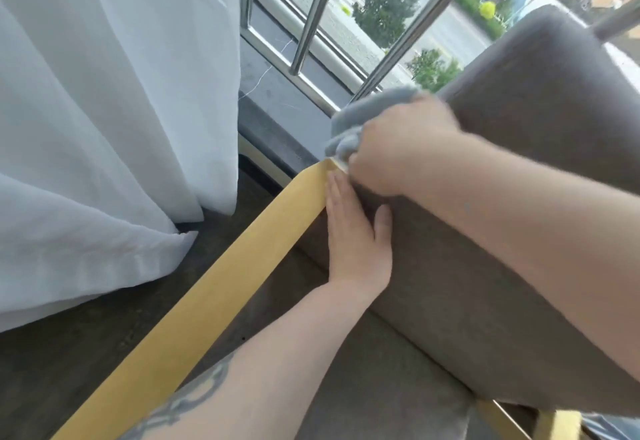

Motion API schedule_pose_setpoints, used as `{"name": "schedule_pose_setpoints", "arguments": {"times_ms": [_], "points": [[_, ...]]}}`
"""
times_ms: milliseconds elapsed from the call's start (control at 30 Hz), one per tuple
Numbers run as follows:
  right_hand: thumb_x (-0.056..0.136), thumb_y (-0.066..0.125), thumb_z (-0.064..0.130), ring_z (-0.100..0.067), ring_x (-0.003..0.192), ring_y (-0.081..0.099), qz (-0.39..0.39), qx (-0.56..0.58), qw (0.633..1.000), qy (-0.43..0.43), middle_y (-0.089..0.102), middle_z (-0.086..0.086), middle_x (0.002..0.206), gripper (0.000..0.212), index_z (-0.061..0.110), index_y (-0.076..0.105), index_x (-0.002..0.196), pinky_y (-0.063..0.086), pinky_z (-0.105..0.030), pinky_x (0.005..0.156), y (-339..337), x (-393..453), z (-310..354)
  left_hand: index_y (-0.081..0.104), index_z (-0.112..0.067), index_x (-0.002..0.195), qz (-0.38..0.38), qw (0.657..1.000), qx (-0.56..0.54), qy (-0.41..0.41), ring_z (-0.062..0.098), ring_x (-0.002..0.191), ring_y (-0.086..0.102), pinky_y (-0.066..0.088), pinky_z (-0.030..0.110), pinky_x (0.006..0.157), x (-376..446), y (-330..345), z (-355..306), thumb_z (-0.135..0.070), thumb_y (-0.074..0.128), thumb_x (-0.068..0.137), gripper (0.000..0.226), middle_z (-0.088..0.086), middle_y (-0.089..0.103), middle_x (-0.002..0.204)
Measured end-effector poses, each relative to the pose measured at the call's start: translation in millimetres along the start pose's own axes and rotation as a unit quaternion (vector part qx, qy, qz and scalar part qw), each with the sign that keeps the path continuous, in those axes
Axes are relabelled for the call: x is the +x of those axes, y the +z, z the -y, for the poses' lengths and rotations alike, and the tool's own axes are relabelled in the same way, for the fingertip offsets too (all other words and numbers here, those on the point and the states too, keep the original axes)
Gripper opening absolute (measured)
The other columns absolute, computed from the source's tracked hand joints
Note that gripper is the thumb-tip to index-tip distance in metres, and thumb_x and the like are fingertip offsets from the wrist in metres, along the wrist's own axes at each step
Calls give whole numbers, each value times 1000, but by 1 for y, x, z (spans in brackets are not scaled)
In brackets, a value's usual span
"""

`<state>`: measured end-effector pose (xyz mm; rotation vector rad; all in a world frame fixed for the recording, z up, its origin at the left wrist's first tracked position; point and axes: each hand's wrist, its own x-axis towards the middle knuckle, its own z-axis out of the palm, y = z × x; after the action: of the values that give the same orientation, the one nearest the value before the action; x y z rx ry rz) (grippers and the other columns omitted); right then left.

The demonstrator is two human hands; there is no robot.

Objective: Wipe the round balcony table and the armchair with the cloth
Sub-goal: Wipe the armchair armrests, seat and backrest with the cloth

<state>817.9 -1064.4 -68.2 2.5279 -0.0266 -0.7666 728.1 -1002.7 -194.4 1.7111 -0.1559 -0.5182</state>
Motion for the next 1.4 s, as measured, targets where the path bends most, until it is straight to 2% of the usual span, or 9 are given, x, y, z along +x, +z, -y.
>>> {"name": "schedule_pose_setpoints", "arguments": {"times_ms": [67,200,433,567,633,867,1033,1233,1400], "points": [[99,22,41,-23,115,49,-74,-65,992,78,63,-3,109,41,24,58,108,24,-41,104,-9,-11,-23,-8,-19,152,33,999,15,-2,6,146,-11,-2,29,120,8,0,-10,-28,40,102,70,-3,-9,161],[97,10,58,-29,102,50,-27,-143,988,46,60,-10,109,64,22,59,115,27,-45,96,18,-3,25,24,-16,142,-19,998,63,18,25,121,41,33,45,106,33,10,-33,-18,44,98,49,7,43,137],[98,25,32,-23,95,49,-193,-98,967,134,62,-5,91,38,20,61,100,18,-42,110,0,-24,-43,-14,-17,151,15,1000,-9,-17,4,144,-17,-10,24,117,5,7,-14,-38,36,101,74,-5,-17,159],[98,27,32,-28,109,50,-88,-76,990,75,55,-9,129,40,20,59,120,24,-43,108,21,-10,20,17,-19,149,67,995,35,-58,22,142,18,16,36,119,23,13,-2,-49,35,98,62,9,18,156],[99,32,33,-24,105,53,-63,-13,998,3,62,-2,104,33,22,63,105,28,-41,101,24,-6,31,31,-17,138,70,994,-13,-84,24,129,37,31,39,111,25,10,-2,-38,41,97,47,9,39,140],[95,32,50,-27,111,52,-241,32,951,191,66,-5,101,51,14,69,97,7,-47,118,-14,-44,-62,5,-27,153,32,998,-30,44,3,146,-3,3,35,122,13,-4,-34,-28,39,102,61,-11,4,160],[92,42,36,-28,97,56,-264,2,964,43,65,-4,84,39,11,71,86,19,-44,114,13,-38,-36,23,-16,148,1,990,-65,122,21,143,25,25,46,116,23,10,-66,-25,48,94,60,7,30,153],[100,45,27,-25,140,31,-431,45,888,157,45,-6,146,41,14,48,139,4,-44,118,63,-89,-60,10,-26,152,58,987,-41,141,2,146,4,9,38,121,24,-6,-56,-16,35,99,60,-11,10,160],[92,46,12,-25,134,36,-320,-48,945,-41,53,-7,138,31,12,60,120,18,-43,116,173,-114,-33,33,-24,137,85,986,-20,145,6,130,40,32,20,109,23,-10,-18,-7,51,93,50,5,42,137]]}}
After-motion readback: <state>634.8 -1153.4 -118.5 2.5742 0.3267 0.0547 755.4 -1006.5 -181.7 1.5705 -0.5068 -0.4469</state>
